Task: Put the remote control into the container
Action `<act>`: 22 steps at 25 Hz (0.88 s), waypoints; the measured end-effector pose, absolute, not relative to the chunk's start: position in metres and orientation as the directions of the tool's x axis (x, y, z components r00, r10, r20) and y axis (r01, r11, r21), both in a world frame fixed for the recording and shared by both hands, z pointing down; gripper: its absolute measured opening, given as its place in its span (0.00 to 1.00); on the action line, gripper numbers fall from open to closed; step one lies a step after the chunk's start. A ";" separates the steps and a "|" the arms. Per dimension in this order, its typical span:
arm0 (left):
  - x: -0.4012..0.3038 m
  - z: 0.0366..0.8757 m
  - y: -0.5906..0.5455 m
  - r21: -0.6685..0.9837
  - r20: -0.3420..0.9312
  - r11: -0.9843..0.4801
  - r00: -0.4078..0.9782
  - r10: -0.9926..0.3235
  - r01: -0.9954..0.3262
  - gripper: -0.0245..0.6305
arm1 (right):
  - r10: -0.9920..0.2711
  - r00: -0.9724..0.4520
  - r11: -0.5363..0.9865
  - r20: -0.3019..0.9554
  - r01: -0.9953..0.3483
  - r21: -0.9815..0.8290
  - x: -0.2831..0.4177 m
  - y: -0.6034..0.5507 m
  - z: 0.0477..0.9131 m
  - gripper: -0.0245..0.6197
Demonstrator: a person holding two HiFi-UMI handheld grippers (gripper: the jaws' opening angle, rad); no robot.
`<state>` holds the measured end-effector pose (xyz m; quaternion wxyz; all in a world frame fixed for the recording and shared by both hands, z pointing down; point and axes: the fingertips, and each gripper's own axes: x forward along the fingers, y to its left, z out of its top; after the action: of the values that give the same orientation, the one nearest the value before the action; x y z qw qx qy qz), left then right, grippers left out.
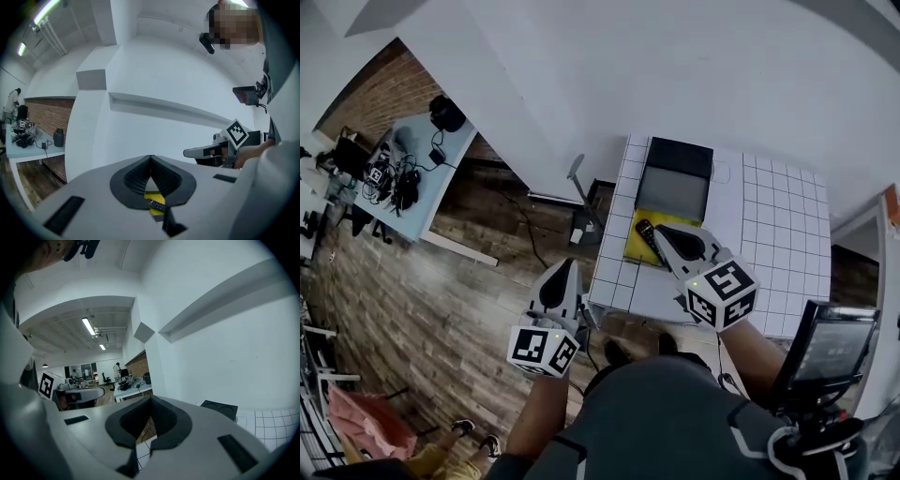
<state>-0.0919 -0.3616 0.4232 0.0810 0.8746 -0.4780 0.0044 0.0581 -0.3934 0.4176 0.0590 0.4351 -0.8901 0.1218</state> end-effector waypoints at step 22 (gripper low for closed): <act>-0.133 0.402 -0.364 0.116 0.058 -0.508 0.517 -0.854 -0.853 0.05 | -0.783 -0.581 0.568 0.221 -0.814 -0.126 0.026 -0.381 0.405 0.06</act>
<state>-0.1331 -0.3640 0.4024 0.0649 0.8685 -0.4915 -0.0031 0.0264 -0.3811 0.4046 0.0702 0.4524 -0.8826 0.1071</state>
